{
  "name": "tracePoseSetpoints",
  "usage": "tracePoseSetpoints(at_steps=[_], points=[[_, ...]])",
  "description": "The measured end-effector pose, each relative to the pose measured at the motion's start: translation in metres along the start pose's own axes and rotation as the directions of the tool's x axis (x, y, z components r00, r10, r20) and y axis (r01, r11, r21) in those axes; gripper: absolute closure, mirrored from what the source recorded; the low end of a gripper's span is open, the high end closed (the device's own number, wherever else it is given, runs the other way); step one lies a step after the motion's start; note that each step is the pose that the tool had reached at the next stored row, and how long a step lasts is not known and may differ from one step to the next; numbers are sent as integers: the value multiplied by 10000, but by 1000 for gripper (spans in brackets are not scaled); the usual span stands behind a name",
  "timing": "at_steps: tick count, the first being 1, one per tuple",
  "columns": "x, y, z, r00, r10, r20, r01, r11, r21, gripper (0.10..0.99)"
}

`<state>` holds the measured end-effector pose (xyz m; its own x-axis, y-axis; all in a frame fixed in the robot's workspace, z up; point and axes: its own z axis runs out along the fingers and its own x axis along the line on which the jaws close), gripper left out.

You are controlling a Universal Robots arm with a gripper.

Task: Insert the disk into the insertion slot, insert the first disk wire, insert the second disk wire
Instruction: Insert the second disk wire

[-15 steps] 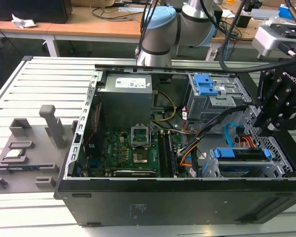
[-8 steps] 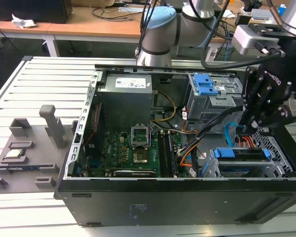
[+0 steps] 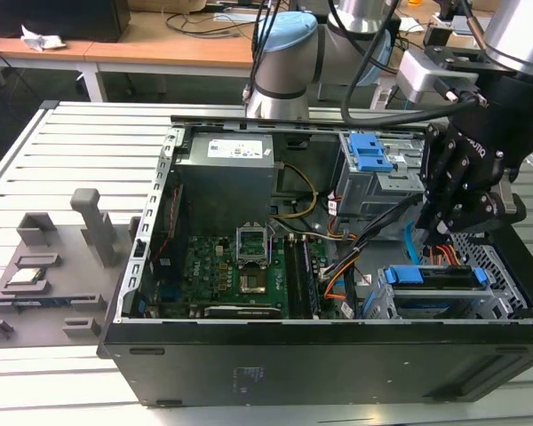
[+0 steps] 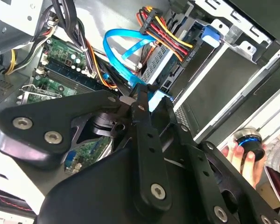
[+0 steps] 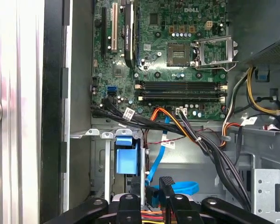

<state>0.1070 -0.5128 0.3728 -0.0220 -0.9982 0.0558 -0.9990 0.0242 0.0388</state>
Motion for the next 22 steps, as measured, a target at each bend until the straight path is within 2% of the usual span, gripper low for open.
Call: tracePoseSetpoints(at_steps=[2, 3, 12, 16, 22], points=[[0, 0, 0, 10000, 1, -12, -1, 10000, 0, 800], [0, 0, 0, 10000, 1, -21, -1, 10000, 0, 925], [7, 0, 2, 10000, 2, -56, -2, 10000, 1, 925], [57, -9, 16, 10000, 3, -56, -3, 10000, 1, 925], [139, -81, 69, 10000, 3, -53, -3, 10000, 1, 925]])
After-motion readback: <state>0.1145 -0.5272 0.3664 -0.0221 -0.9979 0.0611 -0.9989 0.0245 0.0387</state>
